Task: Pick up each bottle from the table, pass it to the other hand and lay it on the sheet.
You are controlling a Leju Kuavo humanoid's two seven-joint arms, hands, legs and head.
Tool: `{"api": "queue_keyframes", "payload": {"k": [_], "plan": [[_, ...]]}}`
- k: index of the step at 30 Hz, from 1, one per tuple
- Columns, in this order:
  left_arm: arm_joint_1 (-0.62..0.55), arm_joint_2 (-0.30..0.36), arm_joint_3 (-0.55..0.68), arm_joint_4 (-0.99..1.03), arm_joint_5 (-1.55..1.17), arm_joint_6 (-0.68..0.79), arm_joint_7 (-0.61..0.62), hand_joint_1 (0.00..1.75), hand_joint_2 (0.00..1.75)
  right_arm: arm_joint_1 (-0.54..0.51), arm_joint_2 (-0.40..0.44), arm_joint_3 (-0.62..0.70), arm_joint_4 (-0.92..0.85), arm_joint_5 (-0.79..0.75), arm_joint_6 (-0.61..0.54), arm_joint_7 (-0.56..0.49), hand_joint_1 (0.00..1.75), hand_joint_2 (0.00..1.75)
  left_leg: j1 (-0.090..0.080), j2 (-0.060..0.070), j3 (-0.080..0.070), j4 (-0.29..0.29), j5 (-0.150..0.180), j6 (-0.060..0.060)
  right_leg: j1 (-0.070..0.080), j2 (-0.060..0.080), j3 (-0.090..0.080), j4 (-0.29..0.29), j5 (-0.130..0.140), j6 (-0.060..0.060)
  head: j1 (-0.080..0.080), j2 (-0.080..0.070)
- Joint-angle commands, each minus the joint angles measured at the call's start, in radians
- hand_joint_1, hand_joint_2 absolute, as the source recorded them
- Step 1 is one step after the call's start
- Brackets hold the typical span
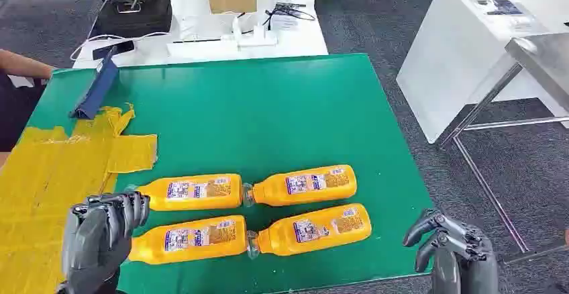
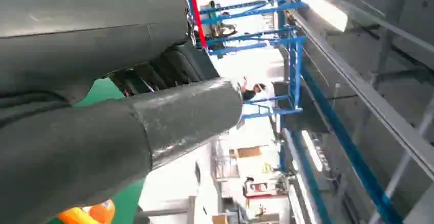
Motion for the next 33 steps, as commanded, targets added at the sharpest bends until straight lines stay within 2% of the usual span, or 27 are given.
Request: {"api": "queue_keyframes", "payload": {"k": [1, 2, 3, 4, 6, 13, 22, 25, 33], "plan": [[0.283, 0.088, -0.123, 0.02, -0.03, 0.348, -0.098, 1.75, 0.0, 0.109, 0.053, 0.136, 0.077, -0.245, -0.144, 0.005, 1.75, 0.0, 0.0, 0.007, 0.009, -0.001, -0.007, -0.001, 0.001, 0.005, 0.007, -0.002, -0.004, -0.004, 0.0, 0.0], [0.267, 0.085, -0.123, 0.015, -0.023, 0.366, -0.082, 1.15, 0.0, 0.104, 0.032, 0.149, 0.065, -0.235, -0.166, 0.033, 1.41, 0.0, 0.0, 0.003, 0.007, 0.0, -0.007, -0.003, 0.0, 0.003, 0.004, -0.001, -0.005, -0.005, -0.002, 0.0], [0.257, 0.091, -0.126, 0.011, -0.013, 0.373, -0.064, 0.0, 0.0, 0.101, 0.025, 0.148, 0.059, -0.216, -0.166, 0.056, 0.02, 0.0, 0.0, 0.004, 0.008, 0.0, -0.009, -0.002, 0.001, 0.002, 0.005, 0.0, -0.006, -0.005, -0.002, 0.0], [0.25, 0.099, -0.132, 0.011, -0.014, 0.37, -0.058, 0.0, 0.0, 0.1, 0.026, 0.143, 0.058, -0.205, -0.166, 0.06, 0.0, 0.0, -0.001, 0.001, 0.004, 0.0, -0.006, -0.001, -0.001, -0.001, 0.002, 0.0, -0.006, -0.002, -0.001, 0.0], [0.244, 0.108, -0.135, 0.017, 0.005, 0.355, -0.047, 0.0, 0.0, 0.099, 0.026, 0.137, 0.063, -0.195, -0.166, 0.077, 0.0, 0.0, 0.001, -0.001, 0.005, 0.001, -0.006, -0.001, 0.0, 0.0, 0.004, -0.001, -0.008, 0.0, 0.0, 0.0], [0.245, 0.111, -0.134, 0.024, -0.004, 0.349, -0.039, 0.0, 0.0, 0.104, 0.013, 0.147, 0.068, -0.203, -0.166, 0.087, 0.0, 0.0, 0.001, 0.002, 0.007, 0.001, -0.009, -0.001, 0.001, 0.001, 0.007, -0.001, -0.009, -0.001, -0.001, 0.0], [0.247, 0.094, -0.115, 0.033, -0.005, 0.344, -0.008, 0.0, 0.0, 0.103, 0.007, 0.143, 0.066, -0.166, -0.166, 0.158, 0.0, 0.0, 0.0, 0.001, 0.007, 0.0, -0.008, -0.001, 0.001, 0.001, 0.006, -0.001, -0.008, -0.001, 0.0, 0.0], [0.248, 0.077, -0.099, 0.039, -0.009, 0.343, 0.016, 0.0, 0.0, 0.087, -0.012, 0.154, 0.072, -0.129, -0.166, 0.233, 0.0, 0.0, 0.0, 0.001, 0.005, 0.0, -0.007, -0.001, 0.0, 0.001, 0.005, -0.001, -0.007, 0.0, 0.0, 0.0], [0.241, 0.069, -0.085, 0.052, -0.033, 0.351, 0.044, 0.0, 0.0, 0.08, -0.015, 0.141, 0.078, -0.145, -0.166, 0.257, 0.0, 0.0, 0.0, 0.002, 0.007, 0.0, -0.008, -0.001, 0.0, 0.002, 0.006, -0.001, -0.008, -0.001, 0.0, 0.0]]}}
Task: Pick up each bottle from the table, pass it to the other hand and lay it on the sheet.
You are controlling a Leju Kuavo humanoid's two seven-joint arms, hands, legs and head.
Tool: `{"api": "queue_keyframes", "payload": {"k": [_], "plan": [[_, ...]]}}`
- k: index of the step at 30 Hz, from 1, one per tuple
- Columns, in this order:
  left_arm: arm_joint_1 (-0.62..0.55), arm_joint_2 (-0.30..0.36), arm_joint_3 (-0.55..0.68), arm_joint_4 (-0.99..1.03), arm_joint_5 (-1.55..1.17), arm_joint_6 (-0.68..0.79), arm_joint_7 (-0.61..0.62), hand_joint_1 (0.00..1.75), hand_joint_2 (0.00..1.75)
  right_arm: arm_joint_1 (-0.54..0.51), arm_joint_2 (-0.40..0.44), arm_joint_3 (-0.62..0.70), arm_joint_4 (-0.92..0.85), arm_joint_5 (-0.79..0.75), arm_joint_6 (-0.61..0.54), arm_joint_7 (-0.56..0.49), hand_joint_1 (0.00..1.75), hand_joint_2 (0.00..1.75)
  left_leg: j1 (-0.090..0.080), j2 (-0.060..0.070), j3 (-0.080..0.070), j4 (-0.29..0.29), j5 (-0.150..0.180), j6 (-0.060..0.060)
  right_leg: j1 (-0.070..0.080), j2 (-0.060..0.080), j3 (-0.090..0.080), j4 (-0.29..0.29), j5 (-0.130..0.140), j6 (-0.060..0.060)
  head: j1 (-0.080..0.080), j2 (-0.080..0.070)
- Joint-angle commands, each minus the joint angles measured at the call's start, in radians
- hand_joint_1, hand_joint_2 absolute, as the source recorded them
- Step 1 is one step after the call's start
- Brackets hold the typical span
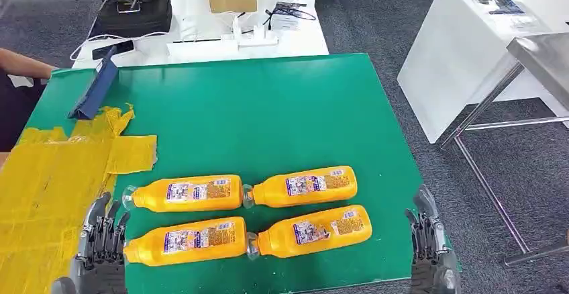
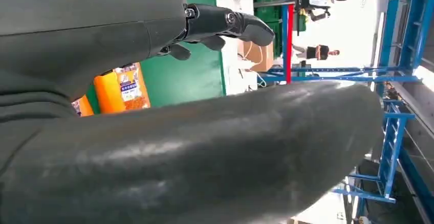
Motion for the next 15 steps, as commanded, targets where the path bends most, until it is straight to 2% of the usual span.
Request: {"api": "queue_keyframes", "payload": {"k": [1, 3, 5, 6, 7, 8, 9, 11, 13, 15], "plan": [[-0.019, -0.012, 0.024, 0.074, -0.045, 0.003, 0.056, 0.0, 0.0, -0.025, -0.018, -0.012, 0.055, -0.007, -0.022, 0.057, 0.0, 0.0, 0.0, 0.002, 0.003, -0.001, -0.001, 0.0, 0.001, 0.001, 0.003, -0.001, 0.0, -0.002, 0.0, 0.0], [-0.033, -0.018, 0.043, 0.099, -0.049, -0.019, 0.085, 0.0, 0.0, -0.037, -0.033, -0.04, 0.082, 0.0, -0.003, 0.095, 0.0, 0.0, 0.0, 0.002, 0.003, -0.001, -0.001, 0.0, 0.001, 0.001, 0.004, -0.002, 0.0, -0.002, 0.0, 0.0], [-0.048, -0.031, 0.068, 0.129, -0.06, -0.031, 0.111, 0.0, 0.0, -0.036, -0.049, -0.104, 0.111, -0.112, 0.076, 0.063, 0.0, 0.0, 0.0, 0.002, 0.004, -0.002, 0.0, 0.0, 0.001, 0.0, 0.004, -0.003, 0.0, -0.002, 0.0, 0.0], [-0.059, -0.041, 0.085, 0.15, -0.072, -0.033, 0.138, 0.0, 0.0, -0.029, -0.031, -0.17, 0.133, -0.179, 0.149, 0.038, 0.0, 0.0, 0.001, 0.003, 0.005, -0.002, -0.001, 0.0, 0.001, 0.001, 0.005, -0.003, 0.0, -0.002, 0.0, 0.0], [-0.067, -0.053, 0.101, 0.161, -0.069, -0.044, 0.157, 0.0, 0.0, -0.02, 0.011, -0.238, 0.143, -0.178, 0.218, 0.026, 0.0, 0.0, 0.0, 0.001, 0.004, -0.002, 0.0, 0.0, 0.001, 0.0, 0.004, -0.003, 0.001, -0.002, 0.0, 0.0], [-0.077, -0.06, 0.111, 0.173, -0.067, -0.052, 0.165, 0.0, 0.0, -0.022, 0.037, -0.278, 0.148, -0.194, 0.267, 0.013, 0.0, 0.0, 0.001, 0.001, 0.005, -0.002, 0.0, 0.0, 0.001, 0.0, 0.006, -0.003, 0.0, -0.002, 0.0, 0.0], [-0.077, -0.06, 0.111, 0.173, -0.067, -0.052, 0.165, 0.0, 0.0, -0.022, 0.037, -0.278, 0.148, -0.194, 0.267, 0.013, 0.0, 0.0, 0.0, 0.0, 0.003, -0.002, 0.001, 0.0, 0.0, -0.001, 0.004, -0.003, 0.001, -0.001, 0.0, 0.0], [-0.083, -0.075, 0.13, 0.173, -0.041, -0.077, 0.18, 0.0, 0.0, -0.024, 0.122, -0.356, 0.145, -0.219, 0.394, -0.001, 0.0, 0.0, 0.0, 0.001, 0.004, -0.002, 0.0, 0.0, 0.001, 0.0, 0.004, -0.003, 0.001, -0.002, 0.0, 0.0], [-0.092, -0.076, 0.133, 0.185, -0.041, -0.093, 0.218, 0.0, 0.0, -0.043, 0.175, -0.403, 0.166, -0.154, 0.441, 0.029, 0.0, 0.0, 0.0, 0.0, 0.003, -0.002, 0.0, 0.0, 0.001, -0.001, 0.004, -0.002, 0.0, -0.002, 0.0, 0.0], [-0.085, -0.079, 0.136, 0.205, -0.044, -0.091, 0.205, 0.0, 0.0, -0.037, 0.199, -0.431, 0.181, -0.145, 0.469, 0.009, 0.0, 0.0, 0.001, 0.0, 0.004, -0.002, 0.0, 0.0, 0.001, -0.001, 0.005, -0.003, 0.0, -0.002, 0.0, 0.0]]}}
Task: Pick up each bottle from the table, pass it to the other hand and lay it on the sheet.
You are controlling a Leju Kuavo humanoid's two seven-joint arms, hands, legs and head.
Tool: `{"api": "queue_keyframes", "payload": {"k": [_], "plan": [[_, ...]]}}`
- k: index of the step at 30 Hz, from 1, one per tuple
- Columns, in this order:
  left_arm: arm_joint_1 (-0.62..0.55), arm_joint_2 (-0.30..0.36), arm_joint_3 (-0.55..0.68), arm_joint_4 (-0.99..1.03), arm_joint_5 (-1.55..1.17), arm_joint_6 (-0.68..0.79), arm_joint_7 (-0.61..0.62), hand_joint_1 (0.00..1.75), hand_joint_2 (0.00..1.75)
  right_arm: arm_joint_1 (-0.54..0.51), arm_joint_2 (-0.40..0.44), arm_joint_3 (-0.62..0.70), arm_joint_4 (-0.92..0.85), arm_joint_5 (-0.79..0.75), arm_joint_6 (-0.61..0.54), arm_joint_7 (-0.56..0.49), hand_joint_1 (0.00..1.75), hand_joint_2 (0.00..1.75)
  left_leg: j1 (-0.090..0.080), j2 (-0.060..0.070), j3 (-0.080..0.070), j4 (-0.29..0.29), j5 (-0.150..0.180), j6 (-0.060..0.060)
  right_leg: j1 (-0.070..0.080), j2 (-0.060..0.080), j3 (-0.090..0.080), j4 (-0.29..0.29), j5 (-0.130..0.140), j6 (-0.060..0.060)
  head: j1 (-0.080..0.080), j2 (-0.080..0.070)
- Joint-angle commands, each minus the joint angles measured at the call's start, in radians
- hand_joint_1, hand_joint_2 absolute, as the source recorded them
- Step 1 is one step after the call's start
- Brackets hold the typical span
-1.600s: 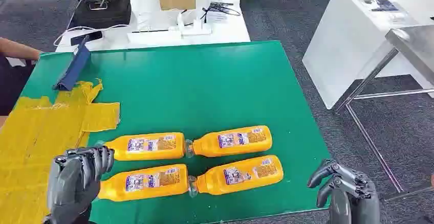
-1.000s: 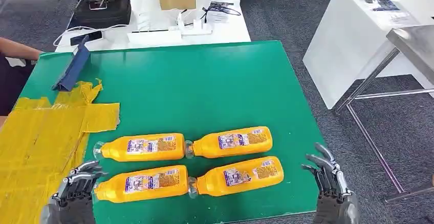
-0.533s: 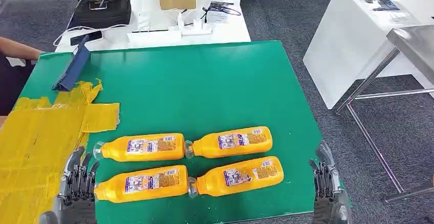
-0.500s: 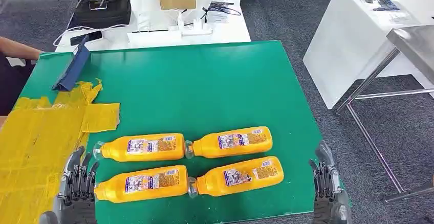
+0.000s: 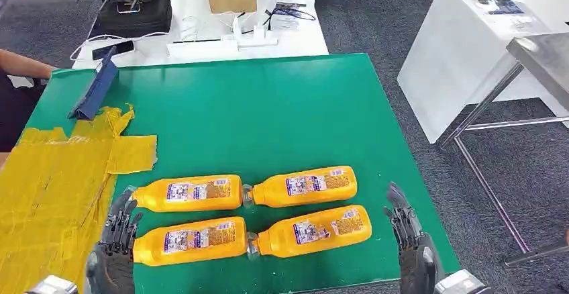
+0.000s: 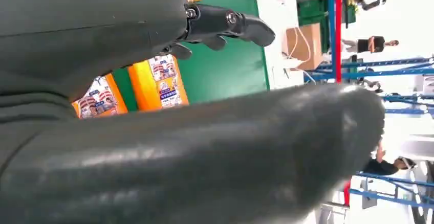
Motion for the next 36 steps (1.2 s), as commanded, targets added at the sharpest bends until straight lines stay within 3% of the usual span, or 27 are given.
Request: {"api": "queue_keyframes", "payload": {"k": [1, 3, 4, 5, 8, 13, 20, 28, 29, 33, 36], "plan": [[-0.038, -0.05, 0.073, 0.127, 0.016, -0.038, 0.034, 0.0, 0.0, -0.021, 0.209, -0.266, 0.124, 0.068, 0.171, -0.012, 0.0, 0.0, 0.0, 0.001, 0.005, -0.002, -0.001, 0.0, 0.001, -0.001, 0.006, -0.003, -0.001, -0.003, 0.0, 0.0], [-0.057, -0.054, 0.069, 0.109, 0.019, -0.042, 0.057, 0.0, 0.0, -0.059, 0.205, -0.269, 0.129, 0.104, 0.209, 0.006, 0.0, 0.0, 0.001, 0.002, 0.004, -0.002, -0.001, -0.001, 0.001, 0.0, 0.005, -0.002, -0.001, -0.003, 0.0, 0.0], [-0.053, -0.05, 0.068, 0.112, 0.013, -0.041, 0.07, 0.0, 0.0, -0.061, 0.166, -0.26, 0.141, 0.218, 0.216, 0.027, 0.0, 0.0, 0.0, 0.001, 0.003, -0.001, 0.0, 0.0, 0.001, 0.0, 0.003, -0.002, 0.0, -0.002, 0.0, 0.0], [-0.049, -0.05, 0.07, 0.118, 0.013, -0.043, 0.067, 0.0, 0.0, -0.065, 0.149, -0.258, 0.155, 0.281, 0.211, 0.045, 0.0, 1.75, 0.001, 0.002, 0.004, -0.001, -0.001, 0.0, 0.002, 0.0, 0.004, -0.002, 0.0, -0.002, 0.0, 0.0], [-0.041, -0.06, 0.084, 0.126, 0.005, -0.063, 0.049, 0.0, 0.0, -0.115, 0.083, -0.25, 0.201, 0.515, 0.216, 0.149, 0.0, 1.75, 0.001, 0.004, 0.006, -0.001, -0.002, 0.0, 0.002, 0.002, 0.006, -0.003, 0.0, -0.003, 0.0, 0.0], [-0.043, -0.062, 0.085, 0.121, 0.004, -0.067, 0.051, 0.0, 0.0, -0.134, 0.084, -0.243, 0.206, 0.523, 0.217, 0.158, 0.0, 1.75, 0.0, 0.002, 0.002, -0.001, -0.001, 0.0, 0.001, 0.001, 0.003, -0.002, 0.0, -0.002, 0.0, 0.0], [-0.05, -0.062, 0.075, 0.109, 0.021, -0.105, 0.071, 0.0, 0.0, -0.252, -0.07, -0.08, 0.279, 0.661, 0.362, 0.251, 0.0, 1.75, 0.0, 0.007, 0.005, 0.0, -0.002, 0.0, 0.001, 0.005, 0.005, -0.002, 0.0, -0.003, 0.0, 0.0], [-0.056, -0.062, 0.068, 0.114, 0.023, -0.107, 0.066, 0.0, 0.0, -0.283, -0.096, -0.044, 0.306, 0.658, 0.399, 0.267, 0.0, 1.75, 0.0, 0.003, 0.003, -0.001, -0.001, 0.0, 0.0, 0.001, 0.004, -0.002, 0.0, -0.002, 0.0, 0.0], [-0.057, -0.058, 0.067, 0.11, 0.03, -0.109, 0.062, 0.0, 0.0, -0.29, -0.128, -0.016, 0.306, 0.661, 0.42, 0.271, 0.0, 1.75, 0.0, 0.004, 0.005, 0.0, -0.002, 0.0, 0.001, 0.002, 0.006, -0.002, -0.001, -0.003, 0.0, 0.0], [-0.095, -0.065, 0.049, 0.075, 0.072, -0.119, 0.078, 0.0, 0.0, -0.405, -0.161, 0.084, 0.356, 0.656, 0.543, 0.295, 0.0, 1.75, 0.0, 0.006, 0.008, 0.002, -0.004, 0.0, 0.002, 0.003, 0.009, -0.001, -0.002, -0.005, 0.0, 0.0], [-0.108, -0.058, 0.03, 0.064, 0.078, -0.119, 0.089, 0.0, 0.0, -0.447, -0.161, 0.124, 0.389, 0.657, 0.573, 0.299, 0.0, 1.75, 0.0, 0.005, 0.002, 0.0, 0.0, 0.0, 0.001, 0.004, 0.002, -0.001, 0.001, -0.002, 0.0, 0.0]]}}
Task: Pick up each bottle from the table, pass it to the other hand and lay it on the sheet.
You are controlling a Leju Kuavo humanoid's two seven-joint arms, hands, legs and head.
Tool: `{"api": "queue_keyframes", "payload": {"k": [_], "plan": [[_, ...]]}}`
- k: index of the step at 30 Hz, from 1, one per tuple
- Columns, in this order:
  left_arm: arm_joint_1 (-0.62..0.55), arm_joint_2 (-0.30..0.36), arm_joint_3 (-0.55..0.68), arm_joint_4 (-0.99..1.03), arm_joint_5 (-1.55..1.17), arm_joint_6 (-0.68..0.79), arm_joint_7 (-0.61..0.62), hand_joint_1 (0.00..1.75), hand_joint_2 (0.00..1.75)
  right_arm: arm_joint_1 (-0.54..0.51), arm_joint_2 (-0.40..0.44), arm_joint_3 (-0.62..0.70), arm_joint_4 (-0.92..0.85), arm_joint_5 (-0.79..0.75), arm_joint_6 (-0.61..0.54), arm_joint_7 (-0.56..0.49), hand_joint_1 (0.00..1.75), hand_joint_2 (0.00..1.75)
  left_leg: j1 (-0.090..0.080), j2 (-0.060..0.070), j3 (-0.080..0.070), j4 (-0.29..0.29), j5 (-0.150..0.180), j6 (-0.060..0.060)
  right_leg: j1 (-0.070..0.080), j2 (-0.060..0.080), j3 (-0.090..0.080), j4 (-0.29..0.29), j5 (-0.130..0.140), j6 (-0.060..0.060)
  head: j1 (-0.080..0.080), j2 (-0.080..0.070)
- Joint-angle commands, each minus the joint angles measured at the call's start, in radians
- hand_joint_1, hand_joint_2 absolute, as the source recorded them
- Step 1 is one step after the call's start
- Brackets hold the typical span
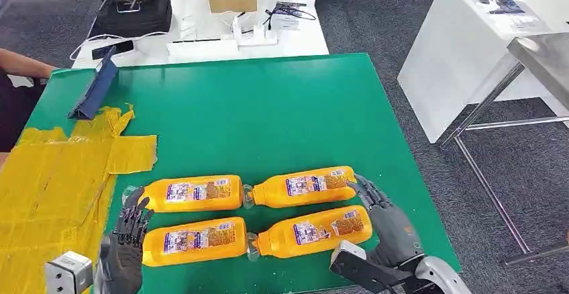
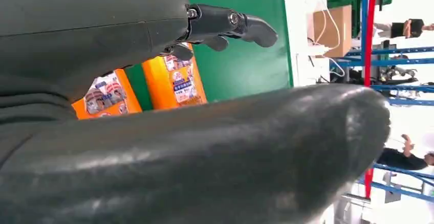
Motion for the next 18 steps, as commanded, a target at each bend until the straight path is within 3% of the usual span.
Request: {"api": "queue_keyframes", "payload": {"k": [1, 18], "plan": [[-0.065, -0.011, -0.029, 0.003, 0.04, -0.011, 0.031, 0.0, 0.0, -0.18, -0.049, 0.188, 0.146, -0.003, 0.134, 0.029, 0.0, 1.75, 0.001, 0.007, 0.004, 0.001, -0.001, 0.0, 0.002, 0.005, 0.003, -0.001, 0.001, -0.003, 0.0, 0.0], [-0.095, 0.023, -0.063, 0.04, 0.081, 0.004, 0.028, 0.0, 0.0, -0.232, -0.15, 0.247, 0.24, -0.009, 0.2, 0.047, 0.0, 1.75, 0.0, 0.002, 0.004, 0.0, 0.0, 0.0, 0.001, 0.0, 0.004, -0.001, 0.0, -0.002, 0.0, 0.0]]}}
